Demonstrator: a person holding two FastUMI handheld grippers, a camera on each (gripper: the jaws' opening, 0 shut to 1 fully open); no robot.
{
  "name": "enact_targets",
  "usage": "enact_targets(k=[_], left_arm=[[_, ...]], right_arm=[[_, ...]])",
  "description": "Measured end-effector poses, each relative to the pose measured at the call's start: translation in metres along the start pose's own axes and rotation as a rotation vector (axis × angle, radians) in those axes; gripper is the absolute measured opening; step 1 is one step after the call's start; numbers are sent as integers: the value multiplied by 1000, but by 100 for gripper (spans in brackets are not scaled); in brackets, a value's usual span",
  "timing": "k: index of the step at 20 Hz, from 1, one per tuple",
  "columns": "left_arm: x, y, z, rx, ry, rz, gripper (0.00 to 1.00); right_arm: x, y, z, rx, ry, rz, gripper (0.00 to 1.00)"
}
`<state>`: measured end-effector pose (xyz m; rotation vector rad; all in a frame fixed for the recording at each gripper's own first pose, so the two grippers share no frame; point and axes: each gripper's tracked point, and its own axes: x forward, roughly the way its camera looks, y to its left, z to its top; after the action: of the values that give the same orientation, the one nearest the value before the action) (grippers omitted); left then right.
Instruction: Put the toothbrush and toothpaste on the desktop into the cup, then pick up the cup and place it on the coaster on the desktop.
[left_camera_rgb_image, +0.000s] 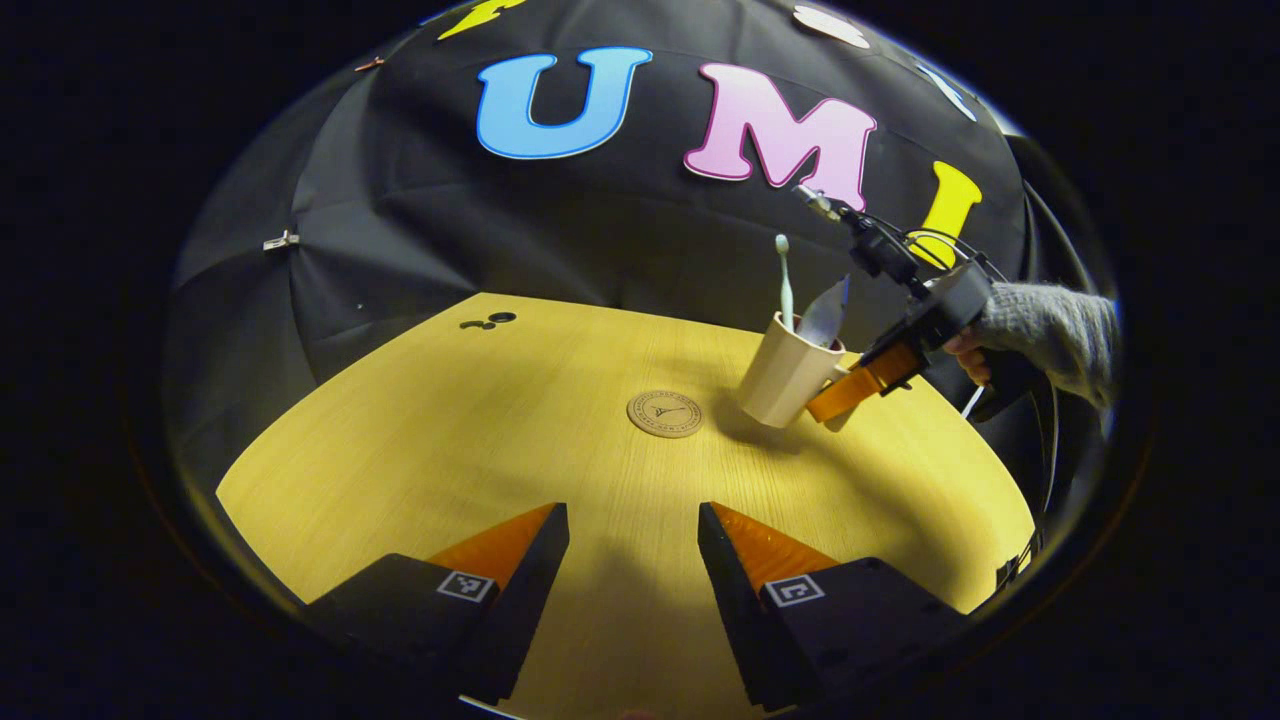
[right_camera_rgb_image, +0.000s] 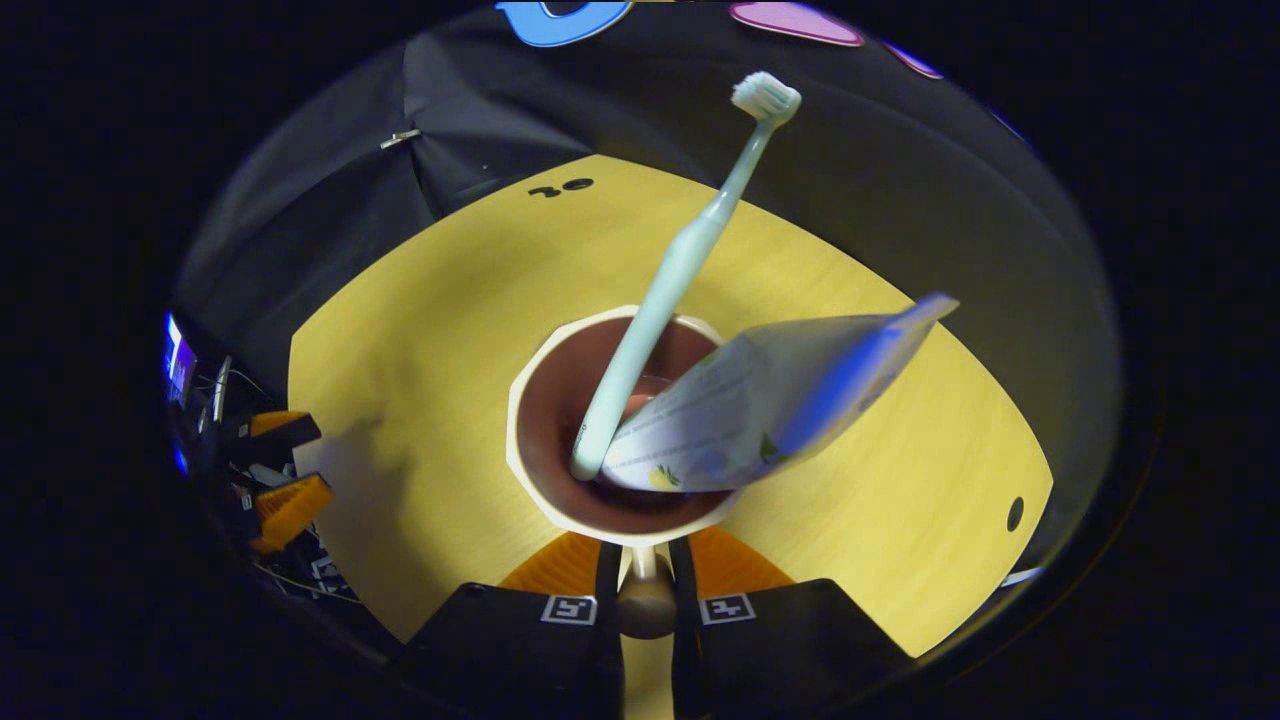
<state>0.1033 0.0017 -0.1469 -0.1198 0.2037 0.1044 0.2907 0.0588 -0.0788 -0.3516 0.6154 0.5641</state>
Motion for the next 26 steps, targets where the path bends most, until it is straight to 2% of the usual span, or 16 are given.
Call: enact_targets(k=[4, 11, 20, 25, 26], left_arm=[[-12, 15, -2, -32, -8, 27, 83], [-27, 44, -12, -95, -3, 82, 83], [-26, 54, -12, -128, -1, 100, 83], [-23, 56, -13, -135, 5, 101, 83], [-23, 56, -12, -137, 7, 100, 83]], right_arm=[[27, 22, 26, -25, 10, 22, 22], [54, 38, 44, -72, 48, 26, 22], [53, 34, 40, -106, 119, 1, 22], [54, 36, 36, -81, 144, 7, 23], [54, 36, 37, -76, 145, 7, 18]])
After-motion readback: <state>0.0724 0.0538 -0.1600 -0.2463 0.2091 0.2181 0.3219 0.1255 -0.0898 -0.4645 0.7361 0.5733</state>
